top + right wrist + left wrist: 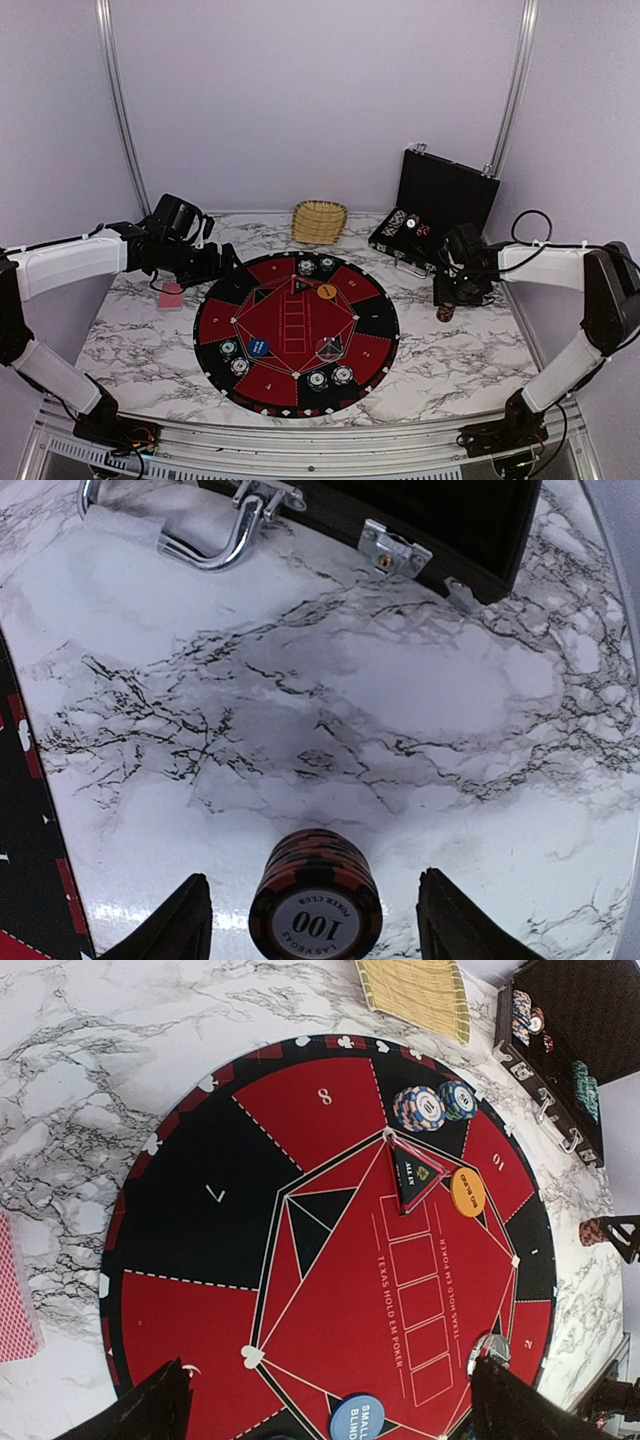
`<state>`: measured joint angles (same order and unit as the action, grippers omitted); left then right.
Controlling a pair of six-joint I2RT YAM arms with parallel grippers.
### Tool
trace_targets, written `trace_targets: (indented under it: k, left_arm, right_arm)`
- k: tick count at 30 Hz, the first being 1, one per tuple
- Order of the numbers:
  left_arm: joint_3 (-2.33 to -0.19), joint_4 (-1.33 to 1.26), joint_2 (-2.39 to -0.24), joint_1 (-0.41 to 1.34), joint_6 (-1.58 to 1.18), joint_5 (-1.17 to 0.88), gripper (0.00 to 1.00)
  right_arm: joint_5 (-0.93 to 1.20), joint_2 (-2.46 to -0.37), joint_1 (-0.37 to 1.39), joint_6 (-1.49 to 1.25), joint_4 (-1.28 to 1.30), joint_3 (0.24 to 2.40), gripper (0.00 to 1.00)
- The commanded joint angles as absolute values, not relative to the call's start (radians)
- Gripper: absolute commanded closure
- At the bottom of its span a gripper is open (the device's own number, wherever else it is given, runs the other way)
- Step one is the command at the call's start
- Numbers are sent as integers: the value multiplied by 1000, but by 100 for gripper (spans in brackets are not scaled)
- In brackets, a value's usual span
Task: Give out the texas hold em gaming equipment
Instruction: Pick up the pile of poker chips from the pile of poker chips.
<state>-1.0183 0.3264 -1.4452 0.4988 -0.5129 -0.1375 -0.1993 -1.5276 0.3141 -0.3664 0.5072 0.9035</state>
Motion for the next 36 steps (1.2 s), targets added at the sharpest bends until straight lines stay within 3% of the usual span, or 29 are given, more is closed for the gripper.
trace_targets:
  k: [1,23,36]
  left_arm:
    - [-1049,355,-1462,503,-505,-128,1]
    - [-1060,357,-1486,505,-505,-132,1]
    - [-1059,358,-1482,503,-505,-133,1]
  right_arm:
    - [-191,-1542,298,-363,466,906,34]
    - [-164,-1565,282,-363,446,888,54]
    - [-166,-1561,284,-366,448,884,52]
